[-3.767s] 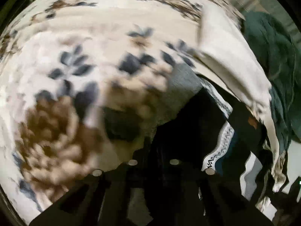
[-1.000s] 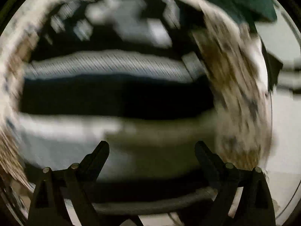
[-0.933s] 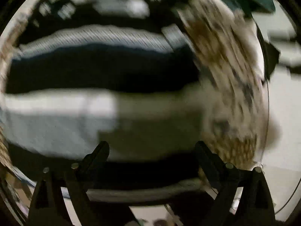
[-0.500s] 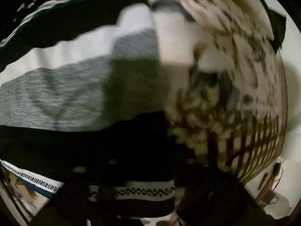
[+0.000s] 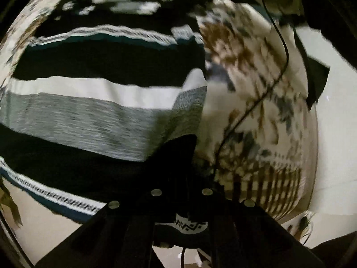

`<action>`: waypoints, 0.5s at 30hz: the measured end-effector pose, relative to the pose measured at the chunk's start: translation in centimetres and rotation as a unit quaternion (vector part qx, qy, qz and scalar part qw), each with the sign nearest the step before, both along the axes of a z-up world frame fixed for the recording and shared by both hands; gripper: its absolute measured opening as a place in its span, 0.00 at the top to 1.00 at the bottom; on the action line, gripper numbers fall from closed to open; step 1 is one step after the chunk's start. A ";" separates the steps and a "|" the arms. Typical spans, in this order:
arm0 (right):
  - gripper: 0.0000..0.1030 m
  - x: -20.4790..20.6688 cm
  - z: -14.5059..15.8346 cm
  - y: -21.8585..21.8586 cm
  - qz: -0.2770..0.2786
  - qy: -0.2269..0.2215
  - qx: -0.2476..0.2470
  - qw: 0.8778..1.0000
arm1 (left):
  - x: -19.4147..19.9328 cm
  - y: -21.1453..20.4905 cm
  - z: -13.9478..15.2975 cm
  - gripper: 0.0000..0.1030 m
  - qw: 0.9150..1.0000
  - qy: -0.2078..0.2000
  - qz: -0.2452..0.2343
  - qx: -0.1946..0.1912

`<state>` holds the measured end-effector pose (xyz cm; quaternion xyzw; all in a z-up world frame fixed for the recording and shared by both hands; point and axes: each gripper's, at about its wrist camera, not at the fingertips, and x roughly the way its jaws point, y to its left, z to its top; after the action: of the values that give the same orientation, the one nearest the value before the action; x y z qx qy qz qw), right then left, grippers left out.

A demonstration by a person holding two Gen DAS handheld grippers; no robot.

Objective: Fold small clothes

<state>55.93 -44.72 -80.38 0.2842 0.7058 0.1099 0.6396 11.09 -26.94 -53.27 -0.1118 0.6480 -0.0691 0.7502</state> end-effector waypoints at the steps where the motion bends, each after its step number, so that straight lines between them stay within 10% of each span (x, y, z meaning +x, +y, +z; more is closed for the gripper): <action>1: 0.95 0.1 0.9 0.2 0.000 -0.006 -0.005 1.000 | 0.0 1.2 1.1 0.96 1.000 -0.009 0.015 -0.006; 15: 0.95 4.3 15.8 16.6 0.090 -0.099 -0.061 0.989 | -2.8 19.6 4.8 0.96 0.976 -0.052 0.204 -0.051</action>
<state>60.23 -28.10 -64.56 0.1681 0.6671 0.1515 0.7097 8.29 -7.39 -48.42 -0.2760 0.5669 0.0462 0.7748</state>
